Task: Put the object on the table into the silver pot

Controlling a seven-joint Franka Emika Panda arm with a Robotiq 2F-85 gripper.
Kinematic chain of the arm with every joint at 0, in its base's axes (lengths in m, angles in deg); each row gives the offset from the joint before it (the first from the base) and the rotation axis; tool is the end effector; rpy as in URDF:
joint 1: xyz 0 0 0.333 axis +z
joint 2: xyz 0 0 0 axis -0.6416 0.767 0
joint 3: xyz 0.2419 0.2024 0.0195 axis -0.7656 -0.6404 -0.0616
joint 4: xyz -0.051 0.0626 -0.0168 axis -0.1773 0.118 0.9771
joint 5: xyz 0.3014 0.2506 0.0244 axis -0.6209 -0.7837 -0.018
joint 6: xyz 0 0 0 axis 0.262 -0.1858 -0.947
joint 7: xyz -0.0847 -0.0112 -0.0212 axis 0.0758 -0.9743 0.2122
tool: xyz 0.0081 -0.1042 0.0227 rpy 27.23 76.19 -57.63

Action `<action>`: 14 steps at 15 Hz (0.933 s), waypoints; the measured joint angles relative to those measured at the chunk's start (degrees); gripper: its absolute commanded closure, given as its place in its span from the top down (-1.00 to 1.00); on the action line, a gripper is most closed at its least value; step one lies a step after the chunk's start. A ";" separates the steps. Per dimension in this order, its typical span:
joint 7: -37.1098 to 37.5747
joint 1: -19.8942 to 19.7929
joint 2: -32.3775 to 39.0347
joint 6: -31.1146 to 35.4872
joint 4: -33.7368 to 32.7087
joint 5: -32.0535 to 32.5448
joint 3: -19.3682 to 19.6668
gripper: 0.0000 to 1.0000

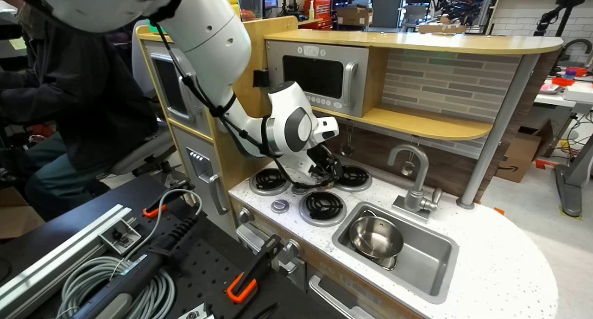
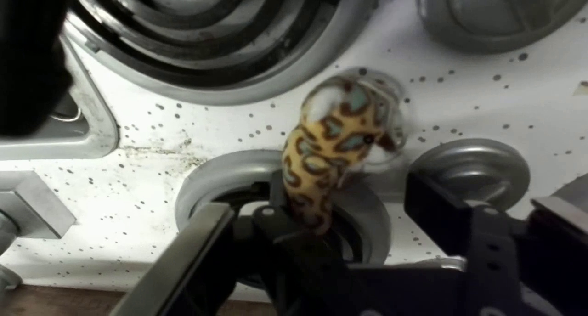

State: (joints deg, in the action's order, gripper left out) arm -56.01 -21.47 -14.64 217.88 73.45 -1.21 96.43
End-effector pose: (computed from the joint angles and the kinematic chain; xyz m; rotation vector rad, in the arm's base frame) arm 0.6768 0.0452 -0.0223 2.8766 -0.1461 0.5436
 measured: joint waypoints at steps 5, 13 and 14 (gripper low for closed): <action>-0.04 -0.18 -0.18 -0.18 -0.42 -2.38 0.67 -0.98; -3.33 -5.86 -4.14 -0.07 3.63 -4.99 -3.71 -0.98; -3.93 -7.28 -5.99 -0.04 5.34 -5.24 -3.89 -0.98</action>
State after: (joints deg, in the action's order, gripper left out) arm -59.93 -28.75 -20.63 217.83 78.79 -6.45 92.54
